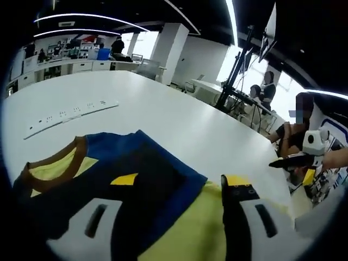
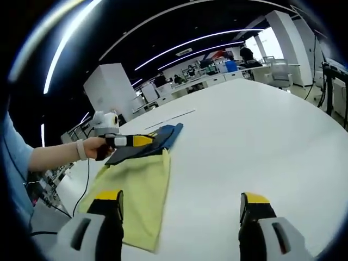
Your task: Fold the garment on the visible template until the final outline fits inside the template.
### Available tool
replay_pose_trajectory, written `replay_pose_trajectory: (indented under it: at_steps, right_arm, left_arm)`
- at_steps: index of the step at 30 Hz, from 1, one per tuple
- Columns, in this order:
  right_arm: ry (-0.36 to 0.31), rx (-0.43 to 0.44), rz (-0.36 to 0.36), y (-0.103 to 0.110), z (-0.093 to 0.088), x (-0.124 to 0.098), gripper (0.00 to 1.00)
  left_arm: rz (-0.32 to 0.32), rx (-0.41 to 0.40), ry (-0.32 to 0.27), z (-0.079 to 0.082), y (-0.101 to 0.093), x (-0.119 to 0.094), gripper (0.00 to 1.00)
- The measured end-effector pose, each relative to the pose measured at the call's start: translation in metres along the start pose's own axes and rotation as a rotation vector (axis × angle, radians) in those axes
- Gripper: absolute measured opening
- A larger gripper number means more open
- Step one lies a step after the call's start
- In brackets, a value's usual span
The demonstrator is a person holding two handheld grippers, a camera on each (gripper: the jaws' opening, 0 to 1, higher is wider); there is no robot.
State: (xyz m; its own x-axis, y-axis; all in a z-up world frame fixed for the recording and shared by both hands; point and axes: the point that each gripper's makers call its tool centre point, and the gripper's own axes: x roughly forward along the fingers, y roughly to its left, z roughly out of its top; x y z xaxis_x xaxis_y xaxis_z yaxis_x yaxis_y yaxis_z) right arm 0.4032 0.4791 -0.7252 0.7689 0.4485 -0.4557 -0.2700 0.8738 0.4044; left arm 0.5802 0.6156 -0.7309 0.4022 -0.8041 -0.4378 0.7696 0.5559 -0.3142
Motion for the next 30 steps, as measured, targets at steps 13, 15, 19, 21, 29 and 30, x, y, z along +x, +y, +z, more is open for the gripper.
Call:
replay_pose_trajectory:
  at_steps: [13,15,19,21,29,30]
  right_arm:
    - [-0.004,-0.030,0.017,0.007,0.008,0.004,0.89]
    - [-0.005,-0.036,0.019,0.007,0.009,0.005,0.89]
    - [-0.005,-0.046,0.027,0.010,0.011,0.006,0.90]
    - [0.004,-0.060,0.032,0.012,0.010,0.009,0.90]
    - [0.022,-0.094,0.077,0.024,0.013,0.022,0.93]
    - [0.028,-0.109,0.086,0.027,0.013,0.024,0.94]
  left_arm:
    - [0.023,0.022,-0.002,0.001,0.007,-0.008,0.93]
    - [0.027,0.023,-0.009,0.003,0.008,-0.012,0.93]
    - [0.034,0.016,-0.020,0.003,0.009,-0.022,0.93]
    - [0.045,0.017,-0.021,0.001,0.011,-0.030,0.93]
    - [0.088,-0.004,-0.037,-0.006,0.023,-0.068,0.92]
    - [0.092,-0.002,-0.038,-0.007,0.024,-0.073,0.92]
